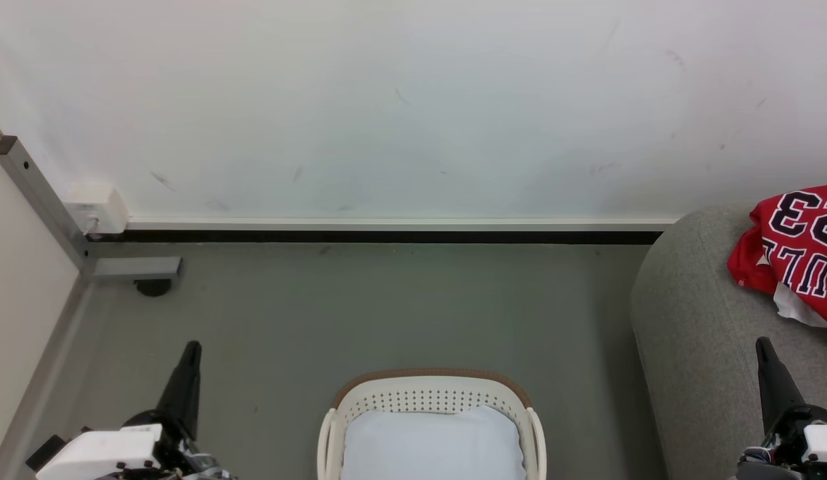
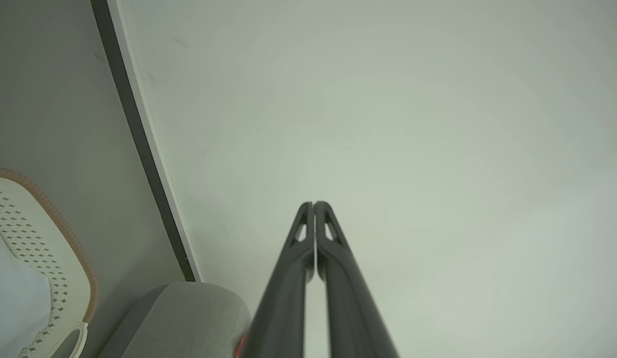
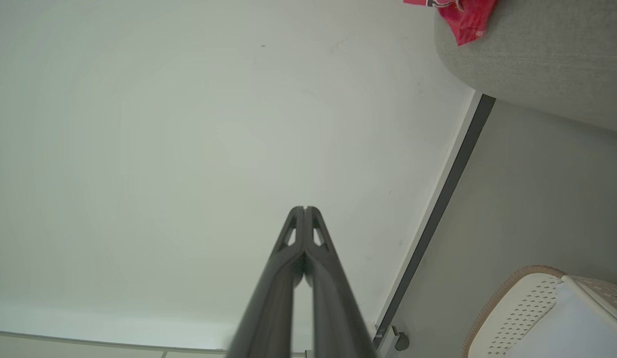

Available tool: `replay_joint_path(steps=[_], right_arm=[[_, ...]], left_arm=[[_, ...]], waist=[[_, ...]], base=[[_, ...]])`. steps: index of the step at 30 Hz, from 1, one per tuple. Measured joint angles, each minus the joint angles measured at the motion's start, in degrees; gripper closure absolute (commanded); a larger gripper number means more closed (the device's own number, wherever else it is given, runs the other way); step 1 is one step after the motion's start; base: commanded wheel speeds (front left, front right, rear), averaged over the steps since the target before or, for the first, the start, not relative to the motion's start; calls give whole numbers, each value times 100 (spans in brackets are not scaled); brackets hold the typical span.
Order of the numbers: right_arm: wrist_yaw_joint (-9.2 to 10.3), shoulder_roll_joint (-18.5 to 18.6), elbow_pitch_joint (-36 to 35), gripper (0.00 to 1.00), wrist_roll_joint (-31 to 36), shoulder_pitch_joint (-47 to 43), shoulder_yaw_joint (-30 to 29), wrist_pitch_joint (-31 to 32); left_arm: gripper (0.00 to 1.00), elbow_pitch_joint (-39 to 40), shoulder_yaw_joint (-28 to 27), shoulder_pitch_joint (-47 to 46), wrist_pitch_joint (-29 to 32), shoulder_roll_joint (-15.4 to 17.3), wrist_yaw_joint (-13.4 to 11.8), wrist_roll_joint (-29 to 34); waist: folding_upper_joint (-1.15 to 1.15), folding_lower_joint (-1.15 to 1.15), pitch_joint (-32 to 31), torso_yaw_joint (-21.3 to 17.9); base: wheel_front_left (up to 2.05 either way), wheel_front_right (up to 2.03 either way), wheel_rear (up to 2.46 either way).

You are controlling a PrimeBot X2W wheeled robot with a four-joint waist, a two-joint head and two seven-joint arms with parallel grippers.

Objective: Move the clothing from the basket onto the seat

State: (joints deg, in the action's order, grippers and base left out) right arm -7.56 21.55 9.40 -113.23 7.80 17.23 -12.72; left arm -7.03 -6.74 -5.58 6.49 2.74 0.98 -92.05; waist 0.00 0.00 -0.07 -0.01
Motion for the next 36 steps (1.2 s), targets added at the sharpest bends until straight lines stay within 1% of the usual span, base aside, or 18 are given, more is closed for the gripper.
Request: replay_joint_path(steps=[36], right_arm=[[1, 133, -67, 100, -148, 21, 153, -144]], left_arm=[[100, 4, -2, 0, 0, 0, 0, -1]], waist=[[0, 0, 2, 0]], base=[[0, 0, 0]])
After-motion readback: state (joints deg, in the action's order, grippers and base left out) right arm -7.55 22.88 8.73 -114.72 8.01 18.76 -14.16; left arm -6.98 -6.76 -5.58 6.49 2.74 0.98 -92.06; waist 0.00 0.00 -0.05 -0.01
